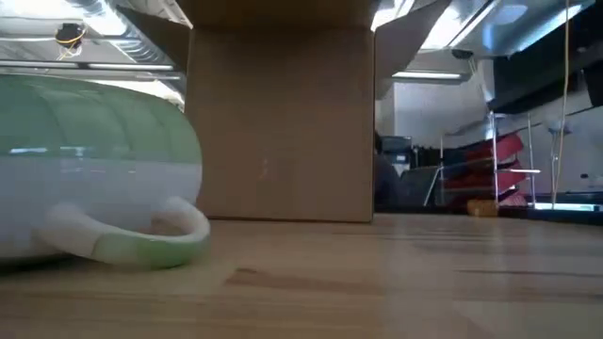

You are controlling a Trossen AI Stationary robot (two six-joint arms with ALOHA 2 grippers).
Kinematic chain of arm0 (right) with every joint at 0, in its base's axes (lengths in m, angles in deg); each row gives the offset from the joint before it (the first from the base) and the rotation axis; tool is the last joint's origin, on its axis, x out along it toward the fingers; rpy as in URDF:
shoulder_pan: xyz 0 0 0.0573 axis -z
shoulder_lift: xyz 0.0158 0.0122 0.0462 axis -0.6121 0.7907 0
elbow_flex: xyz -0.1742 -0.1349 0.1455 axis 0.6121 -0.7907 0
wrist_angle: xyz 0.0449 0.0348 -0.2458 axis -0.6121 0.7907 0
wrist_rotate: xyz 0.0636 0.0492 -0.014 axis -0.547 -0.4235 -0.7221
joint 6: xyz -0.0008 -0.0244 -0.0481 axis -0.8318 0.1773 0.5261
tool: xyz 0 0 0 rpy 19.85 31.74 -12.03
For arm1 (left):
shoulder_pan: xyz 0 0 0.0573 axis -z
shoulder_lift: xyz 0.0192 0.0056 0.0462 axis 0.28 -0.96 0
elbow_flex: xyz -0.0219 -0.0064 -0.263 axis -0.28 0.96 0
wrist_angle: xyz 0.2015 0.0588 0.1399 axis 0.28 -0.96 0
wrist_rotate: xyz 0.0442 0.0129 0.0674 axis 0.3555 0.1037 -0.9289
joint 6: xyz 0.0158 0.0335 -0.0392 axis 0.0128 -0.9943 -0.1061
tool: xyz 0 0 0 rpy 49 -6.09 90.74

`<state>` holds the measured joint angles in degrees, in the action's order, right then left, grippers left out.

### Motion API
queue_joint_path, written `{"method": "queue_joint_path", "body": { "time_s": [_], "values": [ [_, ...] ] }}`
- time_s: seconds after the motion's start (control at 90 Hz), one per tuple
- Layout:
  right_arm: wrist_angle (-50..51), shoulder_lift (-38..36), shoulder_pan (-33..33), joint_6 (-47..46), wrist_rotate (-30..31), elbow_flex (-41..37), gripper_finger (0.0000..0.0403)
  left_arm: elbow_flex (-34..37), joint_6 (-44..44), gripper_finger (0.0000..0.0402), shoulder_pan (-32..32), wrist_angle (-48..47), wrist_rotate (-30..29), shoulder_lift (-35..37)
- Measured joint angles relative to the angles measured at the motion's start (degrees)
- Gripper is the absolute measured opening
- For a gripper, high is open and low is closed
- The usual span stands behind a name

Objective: Wrap mug
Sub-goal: Put the wrapped blue mug into the brown cardboard box

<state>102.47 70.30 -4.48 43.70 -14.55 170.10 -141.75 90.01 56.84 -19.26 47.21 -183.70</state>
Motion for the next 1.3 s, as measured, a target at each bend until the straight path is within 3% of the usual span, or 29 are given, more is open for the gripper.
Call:
{"method": "queue_joint_path", "body": {
  "time_s": [0.133, 0.289, 0.589, 0.767, 0.989, 1.3],
  "values": [
    [1.5, 0.0, 6.6, 4.3, 6.4, 7.9, 0.001, 0.0, 5.1, 0.0, 0.9, -4.9, -1.3, 0.2],
    [2.4, -0.1, 18.4, 8.4, 6.5, 14.0, 0.0012, 1.3, 7.9, 0.0, 1.1, -4.9, -1.7, 0.4],
    [3.3, 1.4, 46.5, 6.9, -11.3, 14.8, 0.001, 6.1, 12.5, 0.0, 0.2, -4.2, -4.8, 0.3],
    [4.9, 5.8, 58.4, 2.8, -21.8, 14.8, 0.001, 8.6, 13.2, 0.0, -0.2, -2.6, -4.9, 0.3],
    [6.5, 13.7, 63.4, -0.9, -29.9, 14.8, 0.001, 9.8, 12.7, 0.0, -0.2, -1.7, -4.8, 0.3],
    [8.9, 21.4, 64.1, -2.2, -33.1, 14.8, 0.0013, 9.8, 12.5, 0.0, 0.1, -1.6, -4.8, 0.3]
  ]
}}
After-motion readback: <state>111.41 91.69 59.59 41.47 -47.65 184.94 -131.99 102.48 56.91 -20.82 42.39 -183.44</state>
